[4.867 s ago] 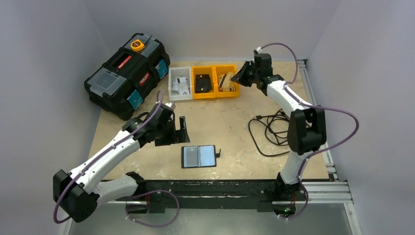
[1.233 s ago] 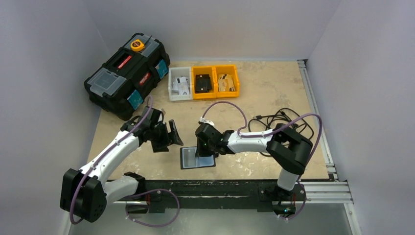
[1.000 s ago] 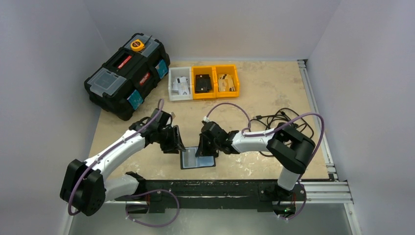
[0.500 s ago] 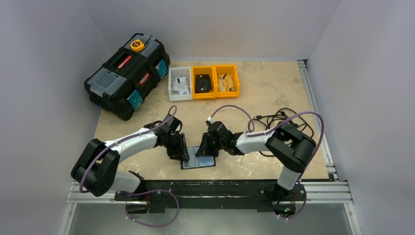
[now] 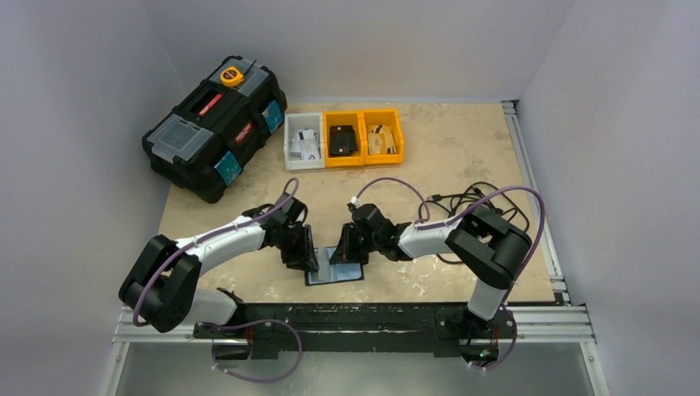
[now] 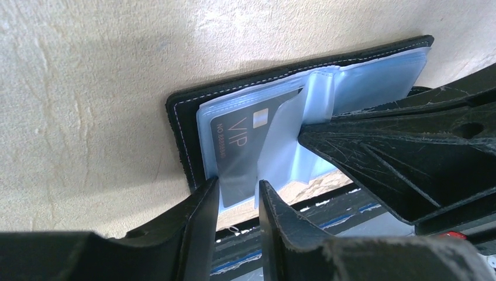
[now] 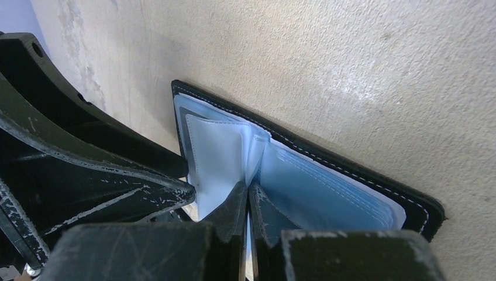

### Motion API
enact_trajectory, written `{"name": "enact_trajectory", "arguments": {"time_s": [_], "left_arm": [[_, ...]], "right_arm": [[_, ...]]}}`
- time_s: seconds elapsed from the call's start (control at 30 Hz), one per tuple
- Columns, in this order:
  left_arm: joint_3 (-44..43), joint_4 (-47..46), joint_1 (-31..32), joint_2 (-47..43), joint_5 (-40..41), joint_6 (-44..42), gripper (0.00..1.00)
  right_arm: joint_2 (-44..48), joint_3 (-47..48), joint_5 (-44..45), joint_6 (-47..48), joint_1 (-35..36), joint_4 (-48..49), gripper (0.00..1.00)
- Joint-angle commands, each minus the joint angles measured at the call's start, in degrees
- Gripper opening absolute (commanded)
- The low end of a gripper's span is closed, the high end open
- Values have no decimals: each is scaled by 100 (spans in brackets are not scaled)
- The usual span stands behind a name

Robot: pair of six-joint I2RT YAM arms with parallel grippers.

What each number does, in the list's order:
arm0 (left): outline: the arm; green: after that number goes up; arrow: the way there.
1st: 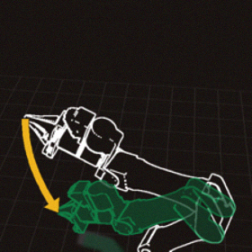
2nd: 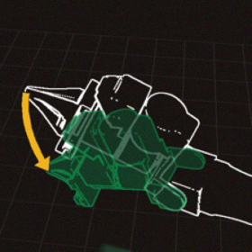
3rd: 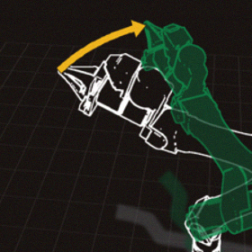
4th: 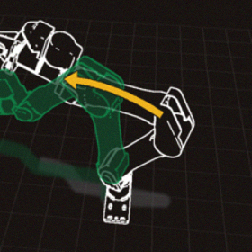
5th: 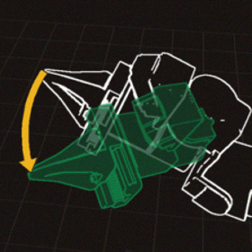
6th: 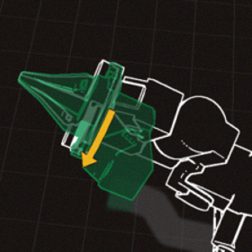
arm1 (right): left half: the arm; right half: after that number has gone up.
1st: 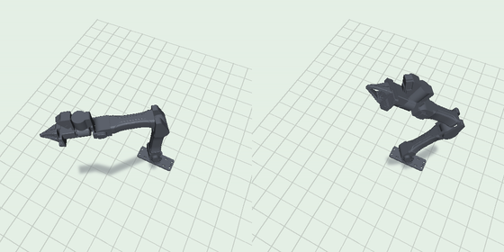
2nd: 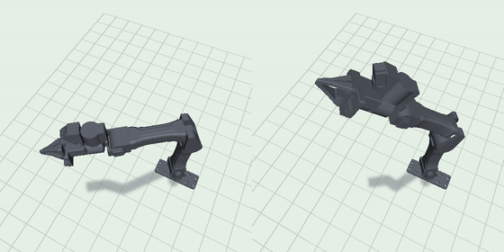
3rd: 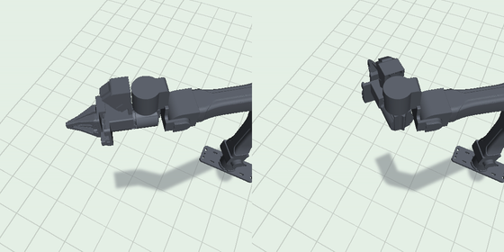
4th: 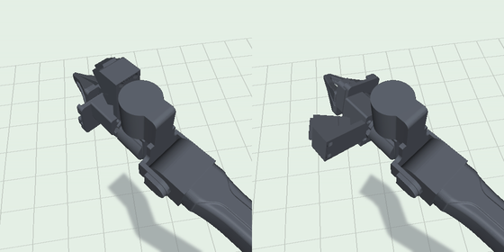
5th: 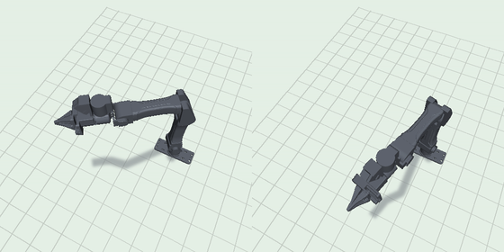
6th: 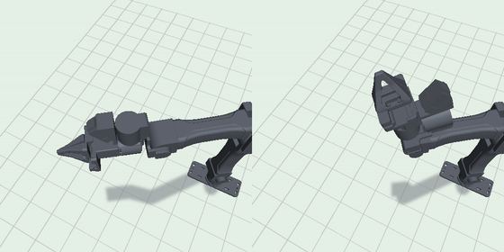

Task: Take the credit cards out of the card holder
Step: Remove the credit card from the card holder.

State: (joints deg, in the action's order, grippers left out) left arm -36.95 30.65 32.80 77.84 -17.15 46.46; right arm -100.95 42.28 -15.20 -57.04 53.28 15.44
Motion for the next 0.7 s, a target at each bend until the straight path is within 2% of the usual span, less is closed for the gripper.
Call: {"name": "enact_trajectory", "arguments": {"time_s": [0.0,0.33,0.67], "left_arm": [[-128,-34,73,-185,116,-39,30],[-304,290,111,-508,268,-107,33],[-145,-302,135,92,-21,-97,34]], "right_arm": [[-451,-150,291,107,90,-339,0],[-522,-150,290,91,78,-331,0],[-546,-188,292,79,52,-320,0]]}}
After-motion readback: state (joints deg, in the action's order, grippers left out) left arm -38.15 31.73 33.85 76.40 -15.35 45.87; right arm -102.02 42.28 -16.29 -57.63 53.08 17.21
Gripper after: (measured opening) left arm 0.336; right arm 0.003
